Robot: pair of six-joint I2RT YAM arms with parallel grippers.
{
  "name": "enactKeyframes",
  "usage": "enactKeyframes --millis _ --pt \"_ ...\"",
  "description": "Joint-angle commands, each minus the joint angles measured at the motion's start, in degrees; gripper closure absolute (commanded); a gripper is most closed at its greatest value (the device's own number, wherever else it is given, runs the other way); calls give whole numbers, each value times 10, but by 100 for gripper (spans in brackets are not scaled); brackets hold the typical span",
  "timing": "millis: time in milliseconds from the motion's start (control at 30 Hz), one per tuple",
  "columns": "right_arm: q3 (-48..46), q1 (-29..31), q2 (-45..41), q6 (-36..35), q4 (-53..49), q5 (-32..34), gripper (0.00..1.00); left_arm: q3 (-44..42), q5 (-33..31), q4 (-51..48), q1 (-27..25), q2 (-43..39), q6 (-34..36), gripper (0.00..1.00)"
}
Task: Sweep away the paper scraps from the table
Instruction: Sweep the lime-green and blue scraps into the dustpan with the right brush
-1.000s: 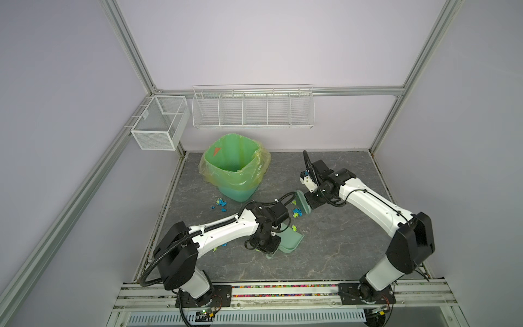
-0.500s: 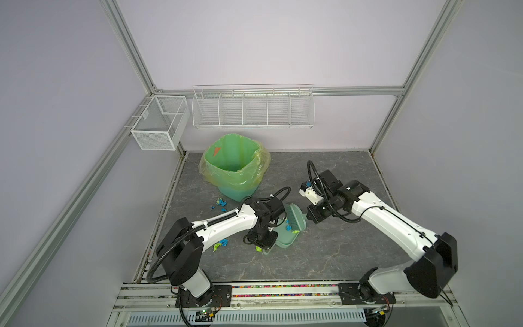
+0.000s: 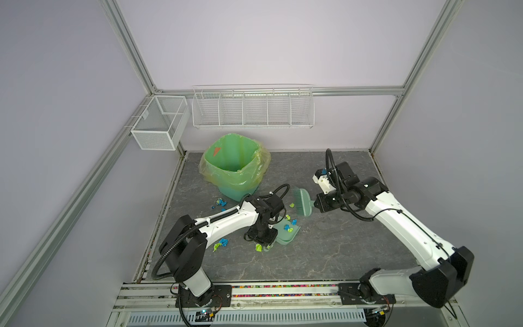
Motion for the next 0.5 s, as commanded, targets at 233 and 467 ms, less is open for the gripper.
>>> enactKeyframes --millis 233,467 --pt "114 -33 169 -15 103 37 93 15 5 -15 9 7 17 100" --pt "120 -11 228 -1 96 17 93 20 11 -11 23 13 24 100"
